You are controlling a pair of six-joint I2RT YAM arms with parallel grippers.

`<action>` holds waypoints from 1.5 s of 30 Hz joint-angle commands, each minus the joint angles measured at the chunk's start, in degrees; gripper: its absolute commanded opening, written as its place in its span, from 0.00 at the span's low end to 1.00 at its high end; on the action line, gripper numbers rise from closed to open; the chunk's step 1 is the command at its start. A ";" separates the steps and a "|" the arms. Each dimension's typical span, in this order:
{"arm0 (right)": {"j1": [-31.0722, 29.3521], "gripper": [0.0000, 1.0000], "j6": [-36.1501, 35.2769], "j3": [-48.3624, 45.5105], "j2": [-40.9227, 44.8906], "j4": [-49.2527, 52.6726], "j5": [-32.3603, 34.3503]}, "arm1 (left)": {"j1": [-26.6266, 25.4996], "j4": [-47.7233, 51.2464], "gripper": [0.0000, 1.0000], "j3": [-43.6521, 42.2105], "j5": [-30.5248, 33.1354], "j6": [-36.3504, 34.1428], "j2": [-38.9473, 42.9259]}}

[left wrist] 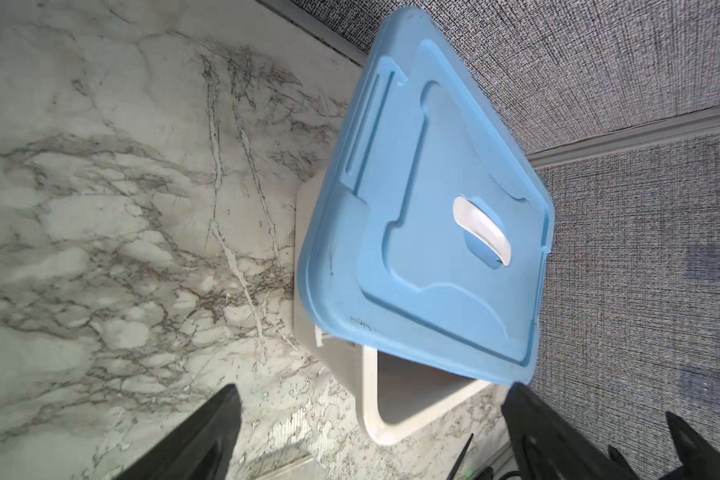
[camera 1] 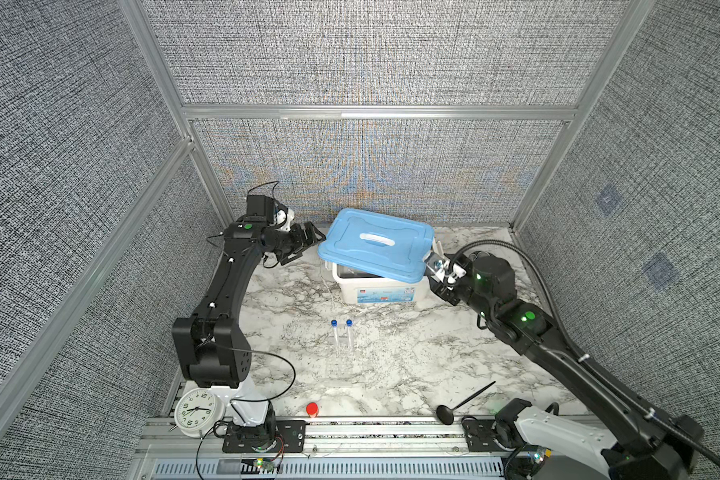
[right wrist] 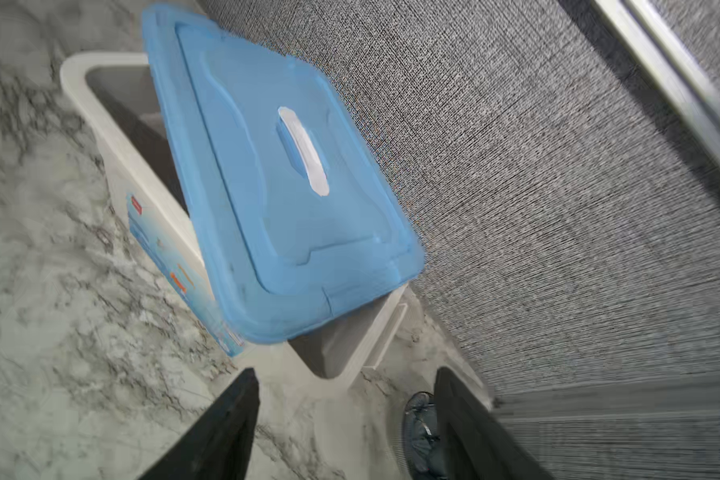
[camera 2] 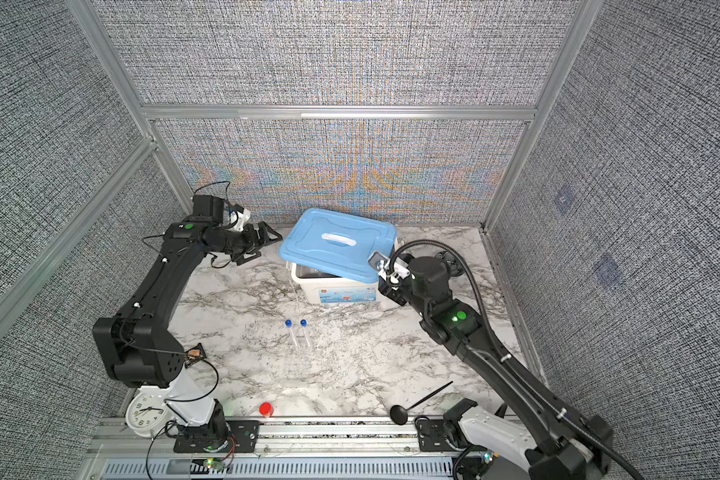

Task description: Organize the chemistry lab equipment

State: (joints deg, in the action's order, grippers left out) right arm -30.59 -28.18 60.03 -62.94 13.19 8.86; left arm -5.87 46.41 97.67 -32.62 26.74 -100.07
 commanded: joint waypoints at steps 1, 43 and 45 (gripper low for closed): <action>1.97 0.69 24.84 5.22 -4.07 4.30 -1.64 | -1.87 2.69 0.99 3.55 5.79 -4.23 -2.95; 9.51 0.62 62.88 25.09 -30.01 23.98 -12.16 | -4.18 0.69 0.78 -4.51 7.57 -5.70 0.65; 8.94 0.62 63.00 25.27 -30.15 24.48 -11.07 | -3.37 -0.38 0.84 -3.75 7.31 -5.52 0.54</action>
State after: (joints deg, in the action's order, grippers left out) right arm -21.21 33.89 84.77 -93.03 35.97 -5.67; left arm -9.87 45.25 92.95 -28.27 22.48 -99.24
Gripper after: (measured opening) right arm 0.620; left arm 0.828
